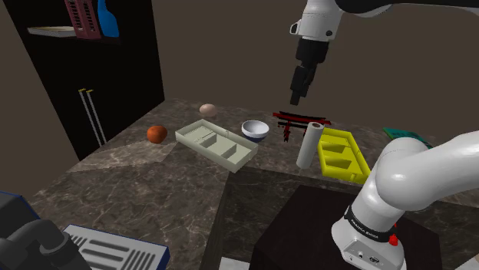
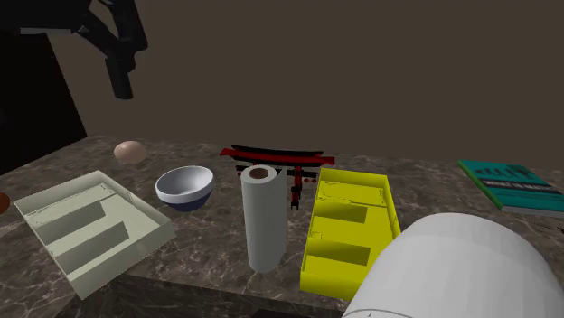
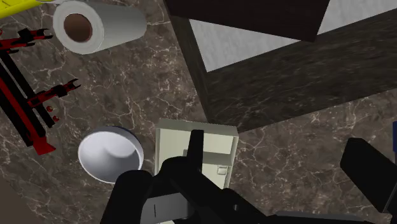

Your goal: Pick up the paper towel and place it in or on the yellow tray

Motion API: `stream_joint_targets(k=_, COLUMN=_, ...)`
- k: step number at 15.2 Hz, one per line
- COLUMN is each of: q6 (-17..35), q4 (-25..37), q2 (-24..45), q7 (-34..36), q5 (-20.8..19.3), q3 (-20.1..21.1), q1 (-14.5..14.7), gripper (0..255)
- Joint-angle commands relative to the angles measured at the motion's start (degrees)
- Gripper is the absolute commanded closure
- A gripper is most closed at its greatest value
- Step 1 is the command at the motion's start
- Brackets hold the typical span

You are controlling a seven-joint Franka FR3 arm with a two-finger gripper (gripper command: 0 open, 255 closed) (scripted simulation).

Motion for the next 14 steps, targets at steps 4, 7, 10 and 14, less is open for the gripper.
stream_joint_targets(k=4, q6=3.3, q4=-4.9, q2=-2.0, q7=-2.9, q5=-2.4, q3=-2.5, q1=-1.3, gripper=0)
stream_joint_targets(k=7, q6=6.8, q4=-9.3, q2=-3.5, q7=-5.8, q5=-5.1, q3=-5.1, q1=-2.8, gripper=0)
stream_joint_targets(k=10, q6=10.6, q4=-13.2, q2=-4.3, q7=-8.7, q5=-7.9, q3=-8.0, q1=-4.6, gripper=0)
stream_joint_targets(k=14, q6=16.2, q4=-17.5, q2=-4.2, q7=-12.5, q5=-11.9, q3=-12.1, q1=-7.3, gripper=0)
